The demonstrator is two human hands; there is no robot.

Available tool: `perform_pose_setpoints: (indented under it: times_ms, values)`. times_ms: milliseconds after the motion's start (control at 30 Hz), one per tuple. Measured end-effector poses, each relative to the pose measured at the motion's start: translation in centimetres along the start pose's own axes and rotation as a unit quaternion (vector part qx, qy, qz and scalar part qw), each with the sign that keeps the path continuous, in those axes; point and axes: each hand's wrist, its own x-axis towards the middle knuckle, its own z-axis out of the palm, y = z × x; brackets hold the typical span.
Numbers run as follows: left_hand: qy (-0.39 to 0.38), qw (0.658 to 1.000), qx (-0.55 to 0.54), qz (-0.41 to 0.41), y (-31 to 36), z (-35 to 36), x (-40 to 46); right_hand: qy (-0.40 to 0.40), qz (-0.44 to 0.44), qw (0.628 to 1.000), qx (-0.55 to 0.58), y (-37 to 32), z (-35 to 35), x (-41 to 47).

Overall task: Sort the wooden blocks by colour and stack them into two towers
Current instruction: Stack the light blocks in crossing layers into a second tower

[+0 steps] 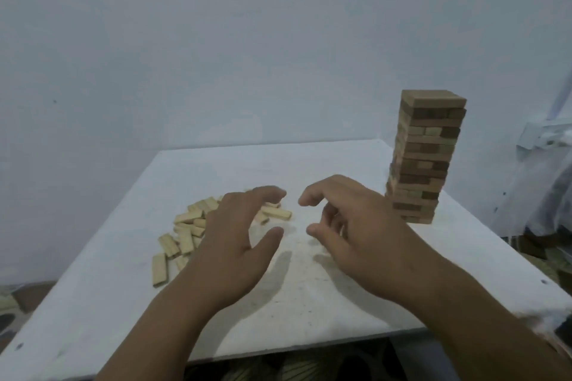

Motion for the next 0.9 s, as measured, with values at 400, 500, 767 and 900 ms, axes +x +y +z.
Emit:
perform_pose_setpoints:
  times_ms: [400, 500, 767, 900]
  values:
    - [-0.08, 0.971, 0.154, -0.164, -10.0, -8.5, -4.8, -0.207, -0.111, 0.969, -0.078, -4.8, 12.7, 1.3]
    - [-0.089, 0.966, 0.178, -0.164, -9.8, -8.3, -5.0, -0.202, -0.137, 0.965, -0.099, -5.7, 14.4, 1.3]
    - [-0.057, 0.973, 0.119, -0.192, -10.3, -8.4, -5.0, -0.193, -0.102, 0.969, -0.117, -5.9, 13.4, 1.1]
    - [-0.06, 0.969, 0.111, -0.212, -9.7, -8.4, -5.0, -0.188, -0.042, 0.973, -0.124, -4.9, 10.8, 0.5]
